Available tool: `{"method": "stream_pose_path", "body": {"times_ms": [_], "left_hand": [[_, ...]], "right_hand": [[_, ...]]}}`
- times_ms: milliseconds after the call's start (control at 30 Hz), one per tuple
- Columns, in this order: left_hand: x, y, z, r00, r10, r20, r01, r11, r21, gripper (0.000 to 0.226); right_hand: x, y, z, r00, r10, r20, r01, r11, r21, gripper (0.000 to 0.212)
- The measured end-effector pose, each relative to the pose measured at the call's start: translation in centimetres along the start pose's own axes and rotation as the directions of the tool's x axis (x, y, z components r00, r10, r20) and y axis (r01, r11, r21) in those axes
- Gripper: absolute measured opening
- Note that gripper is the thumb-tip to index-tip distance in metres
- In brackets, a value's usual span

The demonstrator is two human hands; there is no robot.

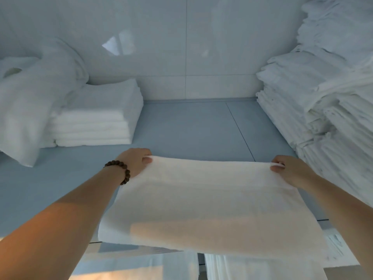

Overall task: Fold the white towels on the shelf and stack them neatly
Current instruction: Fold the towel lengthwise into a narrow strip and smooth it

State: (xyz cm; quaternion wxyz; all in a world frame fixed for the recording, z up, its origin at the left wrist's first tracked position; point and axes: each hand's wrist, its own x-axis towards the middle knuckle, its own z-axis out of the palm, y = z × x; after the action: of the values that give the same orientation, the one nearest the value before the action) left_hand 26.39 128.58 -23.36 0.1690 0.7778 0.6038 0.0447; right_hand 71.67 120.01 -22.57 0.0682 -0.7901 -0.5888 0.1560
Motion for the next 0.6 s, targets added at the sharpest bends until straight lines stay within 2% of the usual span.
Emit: {"method": "stream_pose_path", "body": {"times_ms": [100, 267, 333, 433, 500, 533, 600], "left_hand": [[0.6, 0.0, 0.4, 1.000, -0.014, -0.016, 0.015, 1.000, 0.010, 0.011], [0.8, 0.1, 1.0, 0.995, -0.054, -0.089, 0.057, 0.998, 0.035, 0.017], [0.4, 1.2, 0.9, 0.988, -0.118, -0.105, 0.130, 0.985, 0.117, 0.016], [-0.9, 3.3, 1.0, 0.954, -0.136, -0.267, 0.222, 0.918, 0.328, 0.029], [-1.9, 5.3, 1.7, 0.942, -0.033, -0.335, 0.157, 0.923, 0.351, 0.041], [-2.4, 6.7, 2.2, 0.951, 0.026, -0.309, 0.080, 0.943, 0.324, 0.044], [-3.5, 10.0, 3.8, 0.973, 0.119, -0.196, -0.060, 0.957, 0.282, 0.048]], "right_hand": [[0.9, -0.3, 0.2, 1.000, 0.023, -0.003, -0.024, 0.999, -0.040, 0.011], [0.9, -0.3, 1.2, 0.986, 0.113, -0.125, -0.113, 0.994, 0.004, 0.020], [0.1, -0.9, 1.6, 0.973, 0.152, -0.171, -0.157, 0.987, -0.019, 0.023], [-1.7, -1.7, 2.4, 0.913, 0.076, -0.400, -0.174, 0.961, -0.214, 0.033], [-3.1, -3.5, 3.8, 0.870, -0.025, -0.492, -0.105, 0.967, -0.234, 0.039], [-4.0, -5.2, 4.6, 0.868, -0.075, -0.492, -0.037, 0.976, -0.214, 0.038], [-6.1, -9.0, 6.5, 0.915, -0.150, -0.375, 0.075, 0.976, -0.206, 0.043]]}}
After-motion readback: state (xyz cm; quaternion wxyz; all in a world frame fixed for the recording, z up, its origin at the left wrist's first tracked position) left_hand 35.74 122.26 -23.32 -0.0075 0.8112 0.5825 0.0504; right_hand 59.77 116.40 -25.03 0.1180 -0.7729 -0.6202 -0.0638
